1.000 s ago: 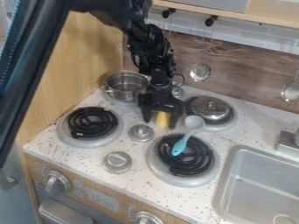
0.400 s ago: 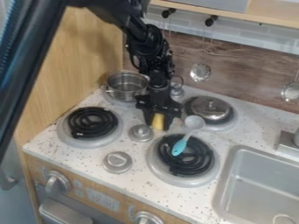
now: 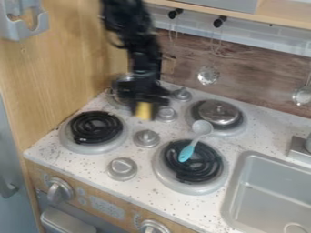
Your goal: Put the yellow object on the bottom left burner
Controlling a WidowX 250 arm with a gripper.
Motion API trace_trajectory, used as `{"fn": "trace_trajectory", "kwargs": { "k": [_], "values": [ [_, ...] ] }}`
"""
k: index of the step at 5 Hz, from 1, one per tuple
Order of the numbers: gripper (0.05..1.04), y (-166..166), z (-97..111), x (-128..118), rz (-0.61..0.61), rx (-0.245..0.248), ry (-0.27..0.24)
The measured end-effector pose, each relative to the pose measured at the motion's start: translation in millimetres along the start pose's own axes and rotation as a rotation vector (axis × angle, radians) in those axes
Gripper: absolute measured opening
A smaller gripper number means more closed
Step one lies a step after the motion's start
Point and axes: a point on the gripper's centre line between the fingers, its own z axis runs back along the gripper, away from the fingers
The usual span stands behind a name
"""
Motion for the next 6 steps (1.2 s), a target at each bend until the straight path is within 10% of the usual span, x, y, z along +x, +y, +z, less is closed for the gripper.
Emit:
{"fn": "trace_trajectory", "kwargs": {
  "k": [2, 6],
  "values": [
    [0.540, 49, -6, -39, 0.117, -0.012, 0.015],
    [0.537, 62, -37, -30, 0.133, -0.032, 0.038]
  ]
}}
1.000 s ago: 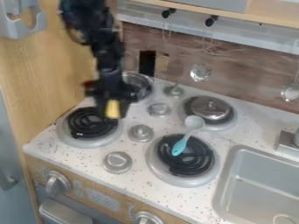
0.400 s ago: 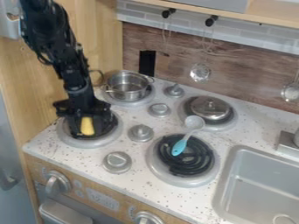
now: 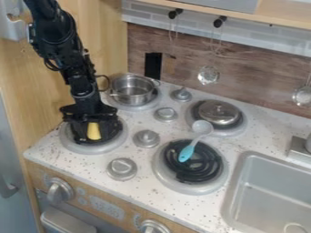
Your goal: Put the yellow object on the bottom left burner
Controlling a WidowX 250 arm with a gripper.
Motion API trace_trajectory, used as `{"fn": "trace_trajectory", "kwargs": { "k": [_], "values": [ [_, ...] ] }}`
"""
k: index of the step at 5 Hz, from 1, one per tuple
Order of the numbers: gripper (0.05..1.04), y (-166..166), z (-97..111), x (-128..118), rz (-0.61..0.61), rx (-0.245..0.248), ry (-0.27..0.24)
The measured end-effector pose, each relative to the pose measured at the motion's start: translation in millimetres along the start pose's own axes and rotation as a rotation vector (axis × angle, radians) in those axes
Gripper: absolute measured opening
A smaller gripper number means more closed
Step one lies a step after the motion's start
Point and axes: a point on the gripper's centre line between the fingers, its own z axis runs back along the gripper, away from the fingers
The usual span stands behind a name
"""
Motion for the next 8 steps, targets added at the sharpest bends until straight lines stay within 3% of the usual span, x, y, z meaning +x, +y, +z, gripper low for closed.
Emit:
{"fn": "trace_trajectory", "kwargs": {
  "k": [1, 2, 3, 4, 5, 7, 8],
  "values": [
    [0.533, 2, -2, 10, 0.000, 0.005, -0.005],
    [0.620, 3, -2, 10, 0.006, 0.012, 0.000],
    [0.922, 2, -1, 10, 0.014, 0.006, 0.003],
    [1.018, 0, 23, 14, -0.014, 0.005, 0.001],
    [1.003, -5, 56, 24, -0.083, 0.005, -0.045],
    [0.999, -27, 68, 15, -0.220, -0.051, 0.070],
    [0.999, -38, 65, 7, -0.233, -0.065, 0.131]
  ]
}}
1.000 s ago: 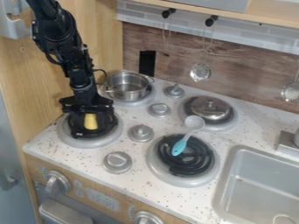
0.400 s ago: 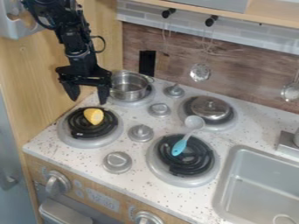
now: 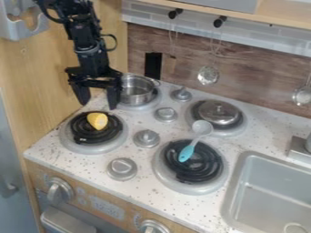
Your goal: Put the yellow object on the bottom left burner
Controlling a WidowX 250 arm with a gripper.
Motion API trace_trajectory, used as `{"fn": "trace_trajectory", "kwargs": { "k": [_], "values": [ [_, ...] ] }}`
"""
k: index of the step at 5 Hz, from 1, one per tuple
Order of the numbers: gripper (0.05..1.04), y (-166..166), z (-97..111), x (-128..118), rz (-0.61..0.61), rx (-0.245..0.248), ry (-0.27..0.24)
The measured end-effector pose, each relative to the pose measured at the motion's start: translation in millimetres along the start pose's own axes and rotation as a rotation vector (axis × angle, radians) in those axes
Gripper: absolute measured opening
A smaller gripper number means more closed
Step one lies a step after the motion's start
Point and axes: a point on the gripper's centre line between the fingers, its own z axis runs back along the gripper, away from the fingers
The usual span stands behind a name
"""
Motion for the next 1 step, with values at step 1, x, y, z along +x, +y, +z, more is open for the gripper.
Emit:
{"fn": "trace_trajectory", "kwargs": {
  "k": [1],
  "values": [
    [0.999, -8.7, -3.6, -2.8, -0.016, 0.017, 0.035]
  ]
}}
